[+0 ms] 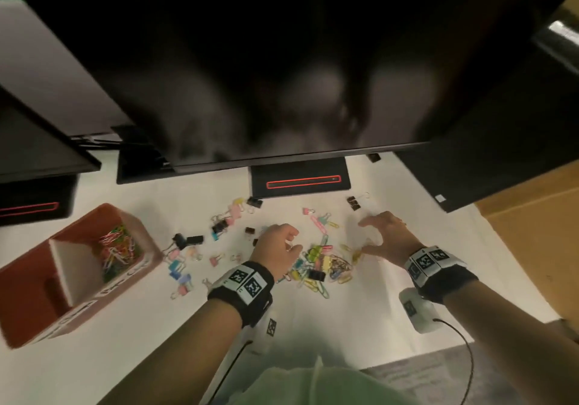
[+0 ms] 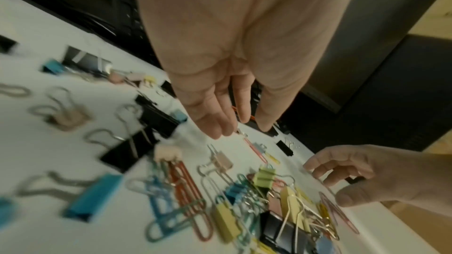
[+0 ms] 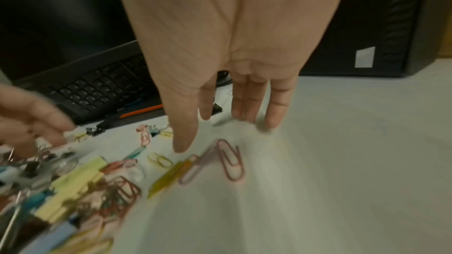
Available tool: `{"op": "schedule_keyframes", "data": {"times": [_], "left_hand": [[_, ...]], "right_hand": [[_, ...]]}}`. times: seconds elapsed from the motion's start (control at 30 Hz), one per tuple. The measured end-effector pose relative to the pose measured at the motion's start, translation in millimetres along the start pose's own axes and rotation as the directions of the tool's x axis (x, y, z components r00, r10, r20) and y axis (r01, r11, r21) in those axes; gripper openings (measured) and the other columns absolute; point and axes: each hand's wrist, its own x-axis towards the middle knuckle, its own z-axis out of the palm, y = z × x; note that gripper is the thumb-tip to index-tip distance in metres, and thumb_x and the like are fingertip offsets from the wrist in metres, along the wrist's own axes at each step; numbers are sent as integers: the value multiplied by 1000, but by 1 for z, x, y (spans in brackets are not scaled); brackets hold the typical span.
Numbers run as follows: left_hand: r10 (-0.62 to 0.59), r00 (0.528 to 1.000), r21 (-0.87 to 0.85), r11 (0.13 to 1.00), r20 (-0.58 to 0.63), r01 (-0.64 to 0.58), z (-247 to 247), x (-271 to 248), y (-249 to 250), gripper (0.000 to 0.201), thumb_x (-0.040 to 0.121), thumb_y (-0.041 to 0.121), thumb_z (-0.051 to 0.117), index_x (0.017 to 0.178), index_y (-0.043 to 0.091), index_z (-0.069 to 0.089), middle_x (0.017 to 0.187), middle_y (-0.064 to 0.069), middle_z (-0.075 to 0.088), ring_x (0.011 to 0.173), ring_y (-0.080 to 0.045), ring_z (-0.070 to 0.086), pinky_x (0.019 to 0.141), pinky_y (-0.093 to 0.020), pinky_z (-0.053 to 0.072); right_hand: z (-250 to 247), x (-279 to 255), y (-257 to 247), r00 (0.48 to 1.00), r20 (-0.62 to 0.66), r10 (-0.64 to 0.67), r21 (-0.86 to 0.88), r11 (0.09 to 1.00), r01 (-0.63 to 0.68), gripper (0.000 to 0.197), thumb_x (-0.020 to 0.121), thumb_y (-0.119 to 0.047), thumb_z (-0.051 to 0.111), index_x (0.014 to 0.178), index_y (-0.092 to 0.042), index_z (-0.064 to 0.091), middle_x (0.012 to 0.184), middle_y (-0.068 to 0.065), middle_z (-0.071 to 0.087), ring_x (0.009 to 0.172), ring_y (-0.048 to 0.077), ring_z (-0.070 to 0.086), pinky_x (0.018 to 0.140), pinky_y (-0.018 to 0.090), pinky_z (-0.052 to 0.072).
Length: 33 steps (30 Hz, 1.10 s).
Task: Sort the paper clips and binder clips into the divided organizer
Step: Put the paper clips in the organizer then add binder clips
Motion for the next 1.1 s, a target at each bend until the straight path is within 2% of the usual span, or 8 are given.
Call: {"op": "schedule_keyframes", "data": {"times": [0.07,0.2,0.33,0.5,0.6,0.77,0.97,1.1], "left_hand": [[-28,1000,45,999,-7,29,16,15,10,30,84,25,63,112,14,58,111,-6,60,94,-18,60,85,-29,50],[-93,996,142,985,-6,93,41,38,30,36,78,35,69,107,14,59,106,-3,57,96,-19,58,85,-28,47],[-123,992,257,960,29,111,58,48,37,36,71,30,76,100,16,59,108,-2,57,100,-20,57,89,-32,49],[-118,992,282,954,41,101,57,49,32,20,79,23,71,95,14,65,99,-3,64,92,-20,60,85,-33,51],[-88,996,254,964,28,78,53,46,26,14,80,24,69,91,15,67,95,-3,65,88,-19,61,82,-33,52],[-28,996,265,964,82,6,50,37,19,33,72,22,77,101,14,64,99,-2,57,91,-17,58,84,-31,50],[-27,995,350,937,98,-9,51,35,16,19,77,15,73,95,12,67,100,-5,59,91,-20,59,84,-29,49],[-15,995,380,925,99,-24,53,35,16,14,83,17,66,95,10,67,100,-6,57,92,-21,58,83,-27,45]], "right_hand": [[1,-2,8,999,32,-23,30,999,22,64,66,-36,80,123,-28,51,125,5,42,116,24,45,106,37,35],[6,3,11,994,59,-91,52,995,88,58,70,-27,79,121,-23,53,117,2,41,104,19,47,99,31,40],[13,13,7,980,86,-179,96,981,170,34,76,-18,73,108,-14,61,105,4,47,89,23,55,88,37,48],[18,26,-2,956,82,-283,79,958,277,16,81,-24,68,91,-11,68,89,-3,47,78,14,49,76,25,43],[17,33,-6,946,85,-312,66,949,307,16,82,-26,66,89,-12,68,86,-3,47,79,13,45,74,25,38],[15,33,-8,944,48,-326,94,942,321,19,81,-26,68,96,-15,65,98,1,54,92,20,55,83,33,47],[26,28,-25,929,89,-359,80,932,353,69,69,-31,79,129,-19,47,122,3,41,107,20,48,95,34,47],[27,35,-34,923,81,-377,53,926,373,50,73,-23,74,119,-16,55,119,4,48,108,20,48,93,35,47]]}}
